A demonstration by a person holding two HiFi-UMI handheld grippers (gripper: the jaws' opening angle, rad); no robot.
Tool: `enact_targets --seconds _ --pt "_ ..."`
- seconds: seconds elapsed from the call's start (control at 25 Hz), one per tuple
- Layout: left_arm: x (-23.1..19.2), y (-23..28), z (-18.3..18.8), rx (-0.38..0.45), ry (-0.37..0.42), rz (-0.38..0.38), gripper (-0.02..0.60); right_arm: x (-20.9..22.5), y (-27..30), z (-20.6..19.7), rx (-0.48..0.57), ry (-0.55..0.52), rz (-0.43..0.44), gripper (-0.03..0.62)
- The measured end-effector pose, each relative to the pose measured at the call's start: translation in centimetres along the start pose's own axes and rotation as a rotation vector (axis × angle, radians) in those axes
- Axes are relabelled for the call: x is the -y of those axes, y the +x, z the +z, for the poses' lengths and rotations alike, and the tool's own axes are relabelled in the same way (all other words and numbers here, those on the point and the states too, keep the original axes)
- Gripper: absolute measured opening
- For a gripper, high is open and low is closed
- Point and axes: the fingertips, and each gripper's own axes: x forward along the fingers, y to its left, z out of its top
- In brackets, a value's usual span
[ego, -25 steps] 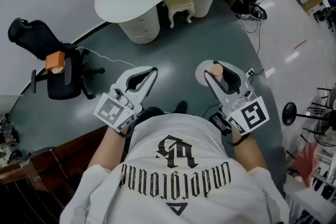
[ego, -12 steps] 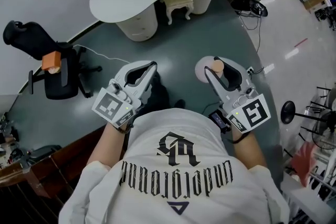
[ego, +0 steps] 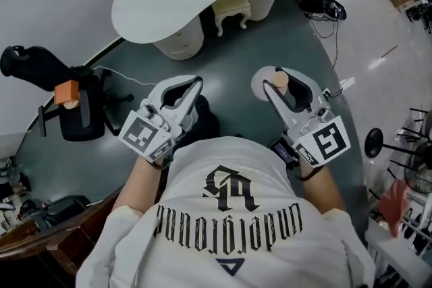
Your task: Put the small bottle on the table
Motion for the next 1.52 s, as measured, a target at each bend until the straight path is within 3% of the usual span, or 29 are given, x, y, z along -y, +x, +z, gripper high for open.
enact_targets --seconds 0.48,0.84,1.2,1.52 --pt "-14.1 2.5 2.4 -0.016 0.000 -0.046 0.008 4.8 13.3 1.9 -0.008 0.008 -0.036 0.138" --pt "-22.8 1.3 3.4 -0.002 -0.014 -0.075 0.008 5.3 22.2 2.8 -0.020 -0.001 -0.041 0.139" --pt "-26.7 0.2 3.4 0.004 -0.026 -0.065 0.008 5.1 27.1 3.3 -0.012 0.007 -0.019 0.138" --pt "-29.4 0.1 3.4 0.016 -0.036 0.029 0.008 7.2 30.7 3.0 -0.011 0.005 0.052 0.138"
